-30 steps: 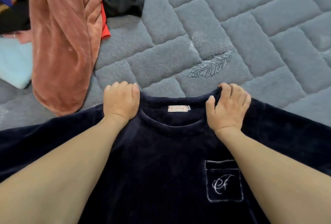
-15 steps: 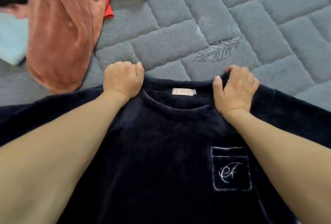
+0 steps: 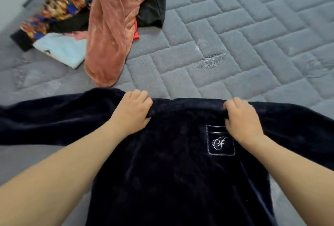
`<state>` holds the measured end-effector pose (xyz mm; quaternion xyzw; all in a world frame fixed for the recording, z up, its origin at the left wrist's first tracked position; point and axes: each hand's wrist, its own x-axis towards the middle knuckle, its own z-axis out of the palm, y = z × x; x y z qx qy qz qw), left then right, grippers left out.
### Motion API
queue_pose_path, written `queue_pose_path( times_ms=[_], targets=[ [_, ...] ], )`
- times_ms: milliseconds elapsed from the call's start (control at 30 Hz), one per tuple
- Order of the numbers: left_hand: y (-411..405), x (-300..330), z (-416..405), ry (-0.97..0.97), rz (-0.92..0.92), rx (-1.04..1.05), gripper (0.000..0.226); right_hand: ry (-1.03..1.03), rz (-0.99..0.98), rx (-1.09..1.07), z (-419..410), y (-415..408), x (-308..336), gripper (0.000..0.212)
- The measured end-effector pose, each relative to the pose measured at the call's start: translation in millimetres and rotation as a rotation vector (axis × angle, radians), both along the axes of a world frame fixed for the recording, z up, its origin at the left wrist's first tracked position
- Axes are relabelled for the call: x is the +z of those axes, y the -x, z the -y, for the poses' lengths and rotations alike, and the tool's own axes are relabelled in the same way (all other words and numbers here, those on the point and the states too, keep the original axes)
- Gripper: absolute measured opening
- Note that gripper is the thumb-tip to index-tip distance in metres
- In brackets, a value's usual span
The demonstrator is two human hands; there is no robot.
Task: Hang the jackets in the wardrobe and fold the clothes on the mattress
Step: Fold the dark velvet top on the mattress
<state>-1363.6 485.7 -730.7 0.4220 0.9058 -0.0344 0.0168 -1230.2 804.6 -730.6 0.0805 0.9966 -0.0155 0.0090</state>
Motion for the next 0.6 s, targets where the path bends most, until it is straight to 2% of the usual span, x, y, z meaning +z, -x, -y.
queue_pose_path(
  times_ms=[67, 100, 133, 233, 300, 333, 400, 467, 600],
  targets=[
    [-34.7, -5.7, 9.2, 0.228, 0.073, 0.064, 0.051, -0.044, 0.260, -0.078, 15.4, -26.7, -6.8, 0.033],
    [-46.6, -8.5, 8.9, 0.266, 0.111, 0.133, 0.058, -0.050, 0.318, -0.116, 20.9, -38.0, -11.1, 0.035],
    [-54.4, -8.4, 3.8, 0.221, 0.134, 0.221, 0.060, -0.033, 0.303, -0.142, 25.4, -45.5, -13.9, 0.038],
    [-55.2, -1.8, -29.0, -0.098, 0.260, 0.594, 0.044, 0.056, 0.021, -0.205, 35.2, -38.0, -15.7, 0.051],
    [-49.1, -10.3, -45.6, -0.190, 0.420, 0.834, 0.054, 0.092, 0.029, -0.238, 40.0, -15.3, -18.4, 0.057],
    [-47.6, -19.3, -50.3, -0.155, 0.505, 0.920, 0.064, 0.129, 0.100, -0.268, 43.1, -4.1, -22.3, 0.060],
    [-50.8, -37.9, -51.2, -0.041, 0.624, 0.983, 0.075, 0.168, 0.226, -0.330, 50.5, 9.2, -40.0, 0.066],
    [-53.4, -51.7, -48.2, -0.002, 0.667, 0.976, 0.080, 0.099, 0.274, -0.350, 55.9, 9.1, -58.4, 0.067],
    [-43.5, -56.1, -45.2, 0.034, 0.778, 0.970, 0.102, 0.038, 0.238, -0.352, 57.5, 8.6, -78.0, 0.069]
  ],
)
